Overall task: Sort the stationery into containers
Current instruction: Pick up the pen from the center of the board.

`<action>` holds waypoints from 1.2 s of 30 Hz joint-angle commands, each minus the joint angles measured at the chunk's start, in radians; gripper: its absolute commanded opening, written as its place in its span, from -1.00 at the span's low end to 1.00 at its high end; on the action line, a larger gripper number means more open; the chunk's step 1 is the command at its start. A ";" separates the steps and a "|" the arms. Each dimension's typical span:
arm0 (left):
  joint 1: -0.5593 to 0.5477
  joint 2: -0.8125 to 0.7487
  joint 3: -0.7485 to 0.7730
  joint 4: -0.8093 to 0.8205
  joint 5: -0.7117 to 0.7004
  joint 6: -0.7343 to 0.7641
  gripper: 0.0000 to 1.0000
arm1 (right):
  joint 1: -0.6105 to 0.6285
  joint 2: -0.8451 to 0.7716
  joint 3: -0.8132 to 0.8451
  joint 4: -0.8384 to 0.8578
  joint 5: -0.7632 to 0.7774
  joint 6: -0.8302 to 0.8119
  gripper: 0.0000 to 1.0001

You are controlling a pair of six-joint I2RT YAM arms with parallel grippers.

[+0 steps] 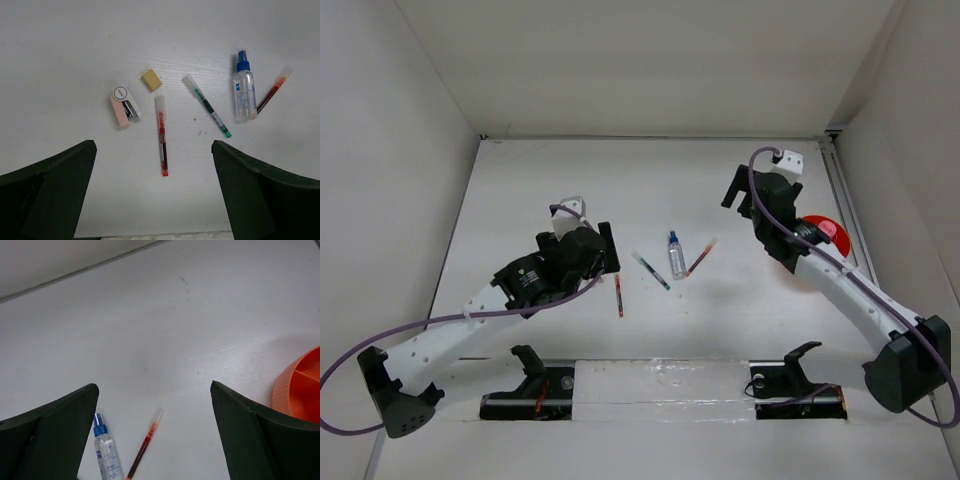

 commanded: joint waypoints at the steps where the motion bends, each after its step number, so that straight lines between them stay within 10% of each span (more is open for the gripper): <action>1: -0.002 -0.007 0.008 0.005 -0.025 0.003 1.00 | 0.059 0.030 0.059 -0.011 0.029 0.057 1.00; 15: -0.002 -0.017 0.008 -0.009 -0.059 -0.019 1.00 | 0.197 0.532 0.354 -0.539 0.163 0.551 0.83; 36: -0.002 -0.076 -0.001 0.009 -0.040 -0.010 1.00 | 0.140 0.632 0.203 -0.303 -0.067 0.570 0.61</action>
